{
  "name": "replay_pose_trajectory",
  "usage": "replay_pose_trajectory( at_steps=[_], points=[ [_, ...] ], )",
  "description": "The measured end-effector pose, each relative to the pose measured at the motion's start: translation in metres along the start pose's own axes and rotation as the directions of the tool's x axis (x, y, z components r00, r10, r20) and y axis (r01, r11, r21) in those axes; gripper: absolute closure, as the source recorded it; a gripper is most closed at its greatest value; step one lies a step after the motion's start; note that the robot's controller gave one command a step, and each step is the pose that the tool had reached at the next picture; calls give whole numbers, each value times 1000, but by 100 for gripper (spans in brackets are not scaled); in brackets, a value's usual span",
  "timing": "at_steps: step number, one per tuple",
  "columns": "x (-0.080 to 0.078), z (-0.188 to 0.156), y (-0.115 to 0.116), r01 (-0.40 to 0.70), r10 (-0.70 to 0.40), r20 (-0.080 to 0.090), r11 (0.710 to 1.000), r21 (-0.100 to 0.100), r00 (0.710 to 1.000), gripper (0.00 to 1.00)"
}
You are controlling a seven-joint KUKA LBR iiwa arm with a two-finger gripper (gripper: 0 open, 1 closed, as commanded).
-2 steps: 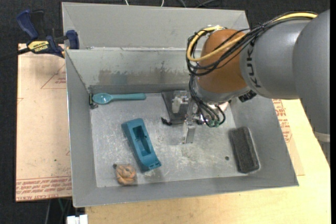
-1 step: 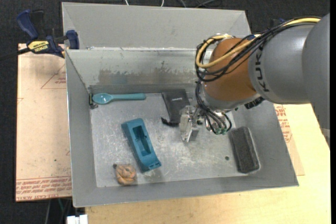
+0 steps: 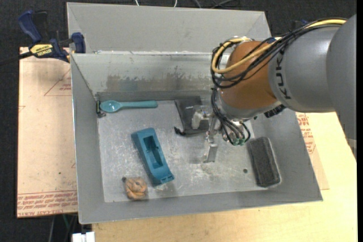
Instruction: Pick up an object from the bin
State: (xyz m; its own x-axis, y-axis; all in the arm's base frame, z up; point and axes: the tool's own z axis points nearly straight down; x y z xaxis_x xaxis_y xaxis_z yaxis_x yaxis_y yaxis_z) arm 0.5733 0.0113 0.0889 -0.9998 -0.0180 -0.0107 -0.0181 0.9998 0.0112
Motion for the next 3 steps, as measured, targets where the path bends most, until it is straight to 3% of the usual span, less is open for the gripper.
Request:
replay_pose_trajectory(
  at_steps=[1,2,3],
  points=[
    [0,0,0,0,0,0,1000,0,1000,100],
    [0,0,0,0,0,0,1000,0,1000,0],
    [0,0,0,0,0,0,1000,0,1000,0]
  ],
)
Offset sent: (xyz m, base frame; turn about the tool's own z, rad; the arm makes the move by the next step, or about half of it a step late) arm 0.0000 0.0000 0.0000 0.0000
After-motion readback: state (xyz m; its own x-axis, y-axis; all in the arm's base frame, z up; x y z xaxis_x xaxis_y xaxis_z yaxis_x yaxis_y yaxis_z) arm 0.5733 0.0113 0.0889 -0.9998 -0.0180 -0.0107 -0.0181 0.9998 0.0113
